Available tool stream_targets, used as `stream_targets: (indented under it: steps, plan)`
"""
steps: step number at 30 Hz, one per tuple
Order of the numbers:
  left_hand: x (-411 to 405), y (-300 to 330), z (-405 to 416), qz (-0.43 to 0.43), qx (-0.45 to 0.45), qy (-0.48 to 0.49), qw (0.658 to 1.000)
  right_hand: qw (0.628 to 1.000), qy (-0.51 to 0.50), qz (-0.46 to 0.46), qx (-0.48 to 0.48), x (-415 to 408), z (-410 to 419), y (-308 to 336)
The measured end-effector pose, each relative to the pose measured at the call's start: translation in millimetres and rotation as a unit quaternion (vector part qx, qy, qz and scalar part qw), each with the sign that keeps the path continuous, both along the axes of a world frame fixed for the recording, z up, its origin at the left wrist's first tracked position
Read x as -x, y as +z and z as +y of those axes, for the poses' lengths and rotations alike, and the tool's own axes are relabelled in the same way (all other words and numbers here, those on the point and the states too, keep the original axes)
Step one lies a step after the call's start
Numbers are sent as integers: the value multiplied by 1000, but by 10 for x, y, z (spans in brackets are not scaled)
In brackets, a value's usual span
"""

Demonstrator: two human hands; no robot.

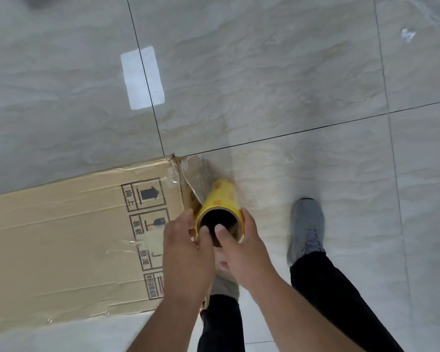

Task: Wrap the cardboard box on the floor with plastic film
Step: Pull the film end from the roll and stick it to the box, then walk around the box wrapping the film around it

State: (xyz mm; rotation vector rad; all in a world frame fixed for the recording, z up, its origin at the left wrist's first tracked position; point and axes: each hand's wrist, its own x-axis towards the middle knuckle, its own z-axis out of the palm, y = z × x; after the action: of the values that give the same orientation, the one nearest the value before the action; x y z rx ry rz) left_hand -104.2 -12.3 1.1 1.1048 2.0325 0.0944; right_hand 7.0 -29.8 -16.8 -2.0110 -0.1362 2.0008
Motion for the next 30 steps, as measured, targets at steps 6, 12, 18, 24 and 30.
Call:
stream_targets:
  steps: [6,12,18,24,30]
  plan:
    - [74,20,18,-15,31,-19,999,912,-322,158,200,-204,253,-127]
    - [127,13,32,-26,30,-24,999,893,-322,185,255,21,300,-372]
    - [168,77,-61,-51,100,-54,992,940,-188,121,258,-134,327,-329]
    - [221,115,-418,-184,324,65,926,953,183,-11,241,24,315,-349]
    - [326,185,-66,-60,351,-175,918,942,-112,120,294,-141,-77,-432]
